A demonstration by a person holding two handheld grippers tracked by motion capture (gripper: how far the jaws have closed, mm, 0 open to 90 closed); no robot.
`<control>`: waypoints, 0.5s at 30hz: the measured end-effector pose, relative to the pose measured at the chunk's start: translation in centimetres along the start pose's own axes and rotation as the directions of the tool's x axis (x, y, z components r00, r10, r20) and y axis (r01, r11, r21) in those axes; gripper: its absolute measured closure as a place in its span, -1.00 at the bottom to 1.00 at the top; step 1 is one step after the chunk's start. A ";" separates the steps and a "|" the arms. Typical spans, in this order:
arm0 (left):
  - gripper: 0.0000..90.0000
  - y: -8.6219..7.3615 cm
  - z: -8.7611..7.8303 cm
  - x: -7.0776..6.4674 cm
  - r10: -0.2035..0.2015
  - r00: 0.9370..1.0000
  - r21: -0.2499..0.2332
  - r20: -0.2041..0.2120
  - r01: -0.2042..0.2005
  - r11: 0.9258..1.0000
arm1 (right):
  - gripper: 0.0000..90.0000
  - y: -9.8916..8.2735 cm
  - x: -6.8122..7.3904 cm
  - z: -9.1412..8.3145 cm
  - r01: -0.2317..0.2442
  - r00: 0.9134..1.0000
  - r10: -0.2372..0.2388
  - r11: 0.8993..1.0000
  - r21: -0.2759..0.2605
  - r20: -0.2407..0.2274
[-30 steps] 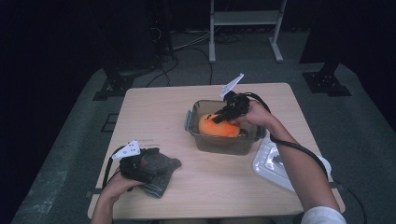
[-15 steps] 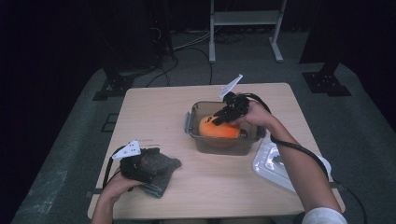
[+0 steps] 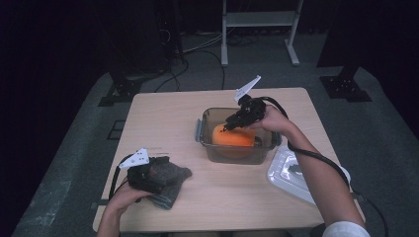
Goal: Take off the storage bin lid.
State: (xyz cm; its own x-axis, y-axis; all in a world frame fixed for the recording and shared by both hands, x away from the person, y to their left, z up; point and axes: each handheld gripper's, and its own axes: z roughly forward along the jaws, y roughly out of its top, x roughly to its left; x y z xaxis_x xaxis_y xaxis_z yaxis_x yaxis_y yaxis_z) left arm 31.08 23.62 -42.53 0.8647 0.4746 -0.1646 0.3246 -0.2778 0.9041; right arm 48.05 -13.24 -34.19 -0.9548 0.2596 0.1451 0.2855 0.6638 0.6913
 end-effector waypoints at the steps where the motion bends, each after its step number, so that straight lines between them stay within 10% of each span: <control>1: -0.85 0.0 0.0 0.0 0.001 1.000 0.000 0.000 -0.001 1.000 | 0.39 0.0 0.1 -0.1 0.001 1.000 -0.001 1.000 -0.003 0.000; 15: -0.85 0.0 0.1 0.0 -0.003 1.000 0.000 -0.001 0.003 1.000 | 0.30 -1.4 1.2 -3.5 -0.014 1.000 0.014 0.997 -0.080 -0.002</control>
State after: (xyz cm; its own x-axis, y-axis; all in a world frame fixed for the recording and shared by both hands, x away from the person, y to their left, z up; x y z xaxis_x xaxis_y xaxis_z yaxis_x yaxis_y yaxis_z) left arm 31.10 23.50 -42.58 0.8633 0.4763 -0.1666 0.3270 -0.2768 0.9036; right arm 46.16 -16.31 -32.55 -0.9509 0.2673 0.1560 0.2912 0.6021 0.7434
